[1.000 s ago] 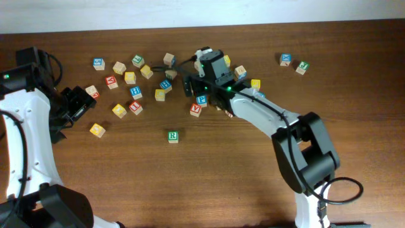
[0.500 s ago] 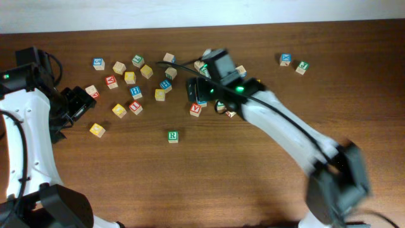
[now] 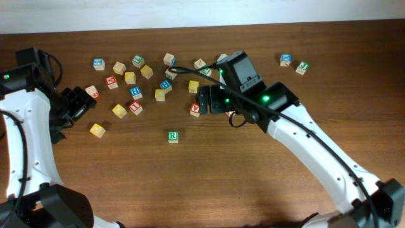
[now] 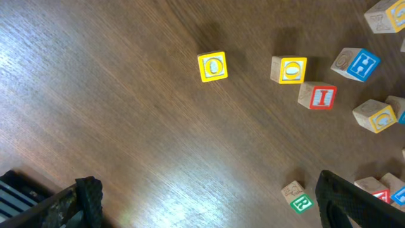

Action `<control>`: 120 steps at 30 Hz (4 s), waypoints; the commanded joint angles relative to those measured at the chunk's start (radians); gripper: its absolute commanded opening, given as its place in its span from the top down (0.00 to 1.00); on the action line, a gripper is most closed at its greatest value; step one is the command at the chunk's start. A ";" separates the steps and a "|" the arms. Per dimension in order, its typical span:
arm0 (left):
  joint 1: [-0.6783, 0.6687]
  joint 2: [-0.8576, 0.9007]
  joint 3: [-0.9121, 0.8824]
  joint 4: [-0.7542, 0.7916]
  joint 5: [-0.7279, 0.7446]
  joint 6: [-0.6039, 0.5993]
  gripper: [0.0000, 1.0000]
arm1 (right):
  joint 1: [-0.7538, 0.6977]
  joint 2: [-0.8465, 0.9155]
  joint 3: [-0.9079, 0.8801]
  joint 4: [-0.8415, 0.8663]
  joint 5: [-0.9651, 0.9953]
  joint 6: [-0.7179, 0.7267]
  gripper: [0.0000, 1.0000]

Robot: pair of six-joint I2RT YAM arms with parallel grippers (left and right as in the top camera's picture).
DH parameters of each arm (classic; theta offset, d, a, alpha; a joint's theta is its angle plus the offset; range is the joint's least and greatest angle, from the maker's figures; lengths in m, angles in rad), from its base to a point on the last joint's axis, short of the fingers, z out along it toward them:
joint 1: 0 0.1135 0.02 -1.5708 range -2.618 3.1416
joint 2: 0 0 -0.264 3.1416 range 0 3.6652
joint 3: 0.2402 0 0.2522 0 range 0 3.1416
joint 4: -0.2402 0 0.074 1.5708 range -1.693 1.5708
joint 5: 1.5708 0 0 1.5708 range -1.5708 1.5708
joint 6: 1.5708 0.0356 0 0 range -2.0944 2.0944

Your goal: Spell out RSS

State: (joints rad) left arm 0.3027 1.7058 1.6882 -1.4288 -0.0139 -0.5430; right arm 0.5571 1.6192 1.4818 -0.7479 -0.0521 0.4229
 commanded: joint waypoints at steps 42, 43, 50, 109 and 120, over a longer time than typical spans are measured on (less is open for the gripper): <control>0.002 -0.006 -0.001 -0.002 0.000 -0.010 0.01 | -0.001 0.661 0.112 0.715 0.110 -0.127 0.72; 0.002 -0.006 -0.001 -0.002 0.000 -0.010 0.01 | -0.001 0.646 0.168 0.640 0.117 -0.127 0.72; 0.002 -0.006 -0.001 -0.002 0.000 -0.010 0.01 | -0.003 0.377 0.348 0.203 0.117 -0.127 0.74; 0.002 -0.006 -0.001 -0.002 0.000 -0.010 0.01 | 0.071 0.377 -0.204 0.235 -0.195 -0.685 0.80; 0.002 -0.006 -0.001 -0.002 0.000 -0.010 0.01 | 0.148 0.377 -0.204 0.299 -0.053 0.234 0.85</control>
State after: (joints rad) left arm 0.3027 1.7058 1.6848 -1.4288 -0.0139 -0.5430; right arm 0.6739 1.9873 1.2774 -0.4465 -0.2146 0.4725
